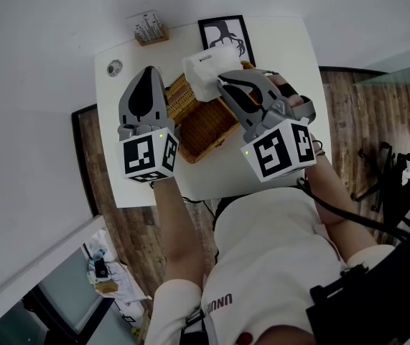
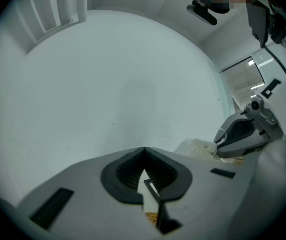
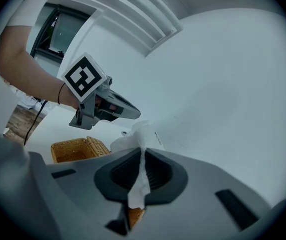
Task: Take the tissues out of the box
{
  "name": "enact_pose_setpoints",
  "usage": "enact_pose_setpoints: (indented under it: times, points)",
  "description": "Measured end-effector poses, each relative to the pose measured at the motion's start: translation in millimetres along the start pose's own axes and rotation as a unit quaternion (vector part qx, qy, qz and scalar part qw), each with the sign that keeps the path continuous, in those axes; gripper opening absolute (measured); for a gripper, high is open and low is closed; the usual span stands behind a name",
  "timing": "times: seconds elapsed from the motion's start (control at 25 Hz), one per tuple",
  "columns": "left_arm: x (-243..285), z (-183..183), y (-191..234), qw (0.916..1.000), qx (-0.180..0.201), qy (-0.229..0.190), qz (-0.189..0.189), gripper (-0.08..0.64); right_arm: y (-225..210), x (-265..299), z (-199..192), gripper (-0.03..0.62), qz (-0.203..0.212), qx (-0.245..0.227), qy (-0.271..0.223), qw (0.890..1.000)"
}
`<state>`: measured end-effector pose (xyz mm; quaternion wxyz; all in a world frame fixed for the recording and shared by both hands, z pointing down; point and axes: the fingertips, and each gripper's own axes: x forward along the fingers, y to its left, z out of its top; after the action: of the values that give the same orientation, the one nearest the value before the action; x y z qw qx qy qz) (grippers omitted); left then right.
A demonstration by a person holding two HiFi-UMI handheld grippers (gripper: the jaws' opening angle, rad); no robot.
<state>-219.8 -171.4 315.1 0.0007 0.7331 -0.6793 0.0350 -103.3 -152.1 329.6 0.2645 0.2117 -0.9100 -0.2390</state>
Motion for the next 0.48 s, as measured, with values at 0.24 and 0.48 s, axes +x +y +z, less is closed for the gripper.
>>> enact_pose_setpoints:
  times: [0.24,0.48]
  points:
    - [-0.3,-0.7,0.5,1.0,0.001,0.001,0.0,0.012,0.0,-0.3,-0.3,0.028,-0.001,-0.001,0.0,1.0]
    - [0.1,-0.9,0.6,1.0,0.0,0.001,0.0,0.014,0.2,0.2,-1.0,0.028,-0.001,-0.002,0.003,1.0]
